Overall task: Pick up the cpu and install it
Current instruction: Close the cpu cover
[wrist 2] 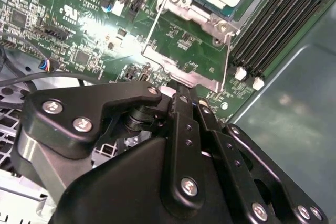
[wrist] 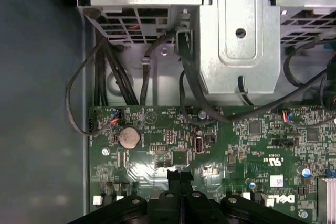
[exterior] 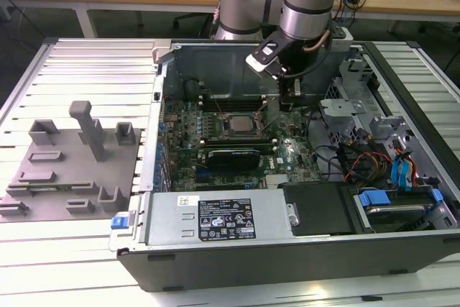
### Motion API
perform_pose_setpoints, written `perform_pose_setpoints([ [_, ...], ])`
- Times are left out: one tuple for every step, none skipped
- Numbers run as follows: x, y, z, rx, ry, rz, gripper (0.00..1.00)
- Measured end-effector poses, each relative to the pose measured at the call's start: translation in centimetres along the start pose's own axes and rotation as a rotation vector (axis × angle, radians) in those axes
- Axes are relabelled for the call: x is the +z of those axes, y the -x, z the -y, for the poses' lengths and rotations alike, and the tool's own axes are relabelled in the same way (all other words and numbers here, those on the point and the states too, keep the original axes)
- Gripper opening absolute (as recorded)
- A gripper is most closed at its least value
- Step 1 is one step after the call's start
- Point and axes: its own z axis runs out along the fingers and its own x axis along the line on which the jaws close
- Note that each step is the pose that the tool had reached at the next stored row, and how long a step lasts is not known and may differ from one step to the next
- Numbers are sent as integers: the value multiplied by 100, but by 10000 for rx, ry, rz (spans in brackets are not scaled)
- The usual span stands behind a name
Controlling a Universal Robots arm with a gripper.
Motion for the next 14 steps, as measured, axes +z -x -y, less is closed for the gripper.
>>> perform_pose_setpoints([
  [-1,-2,27,1,1,0,11],
  [-1,-3,53,2,1,0,11],
  [-1,-3,72,3,1,0,11],
  [-2,-4,94,2,2,0,11],
  [-2,-5,117,4,5,0,11],
  [-3,-6,150,5,9,-1,11],
  [-4,-7,184,5,14,0,11],
  [-4,-8,207,7,17,0,11],
  [-5,-9,234,10,22,0,11],
  [-6,-10,255,10,26,1,11],
  [-6,-11,278,9,31,0,11],
  [-7,-12,303,11,38,1,11],
  [-7,-12,326,13,44,1,11],
  [-8,-13,369,11,58,0,11],
])
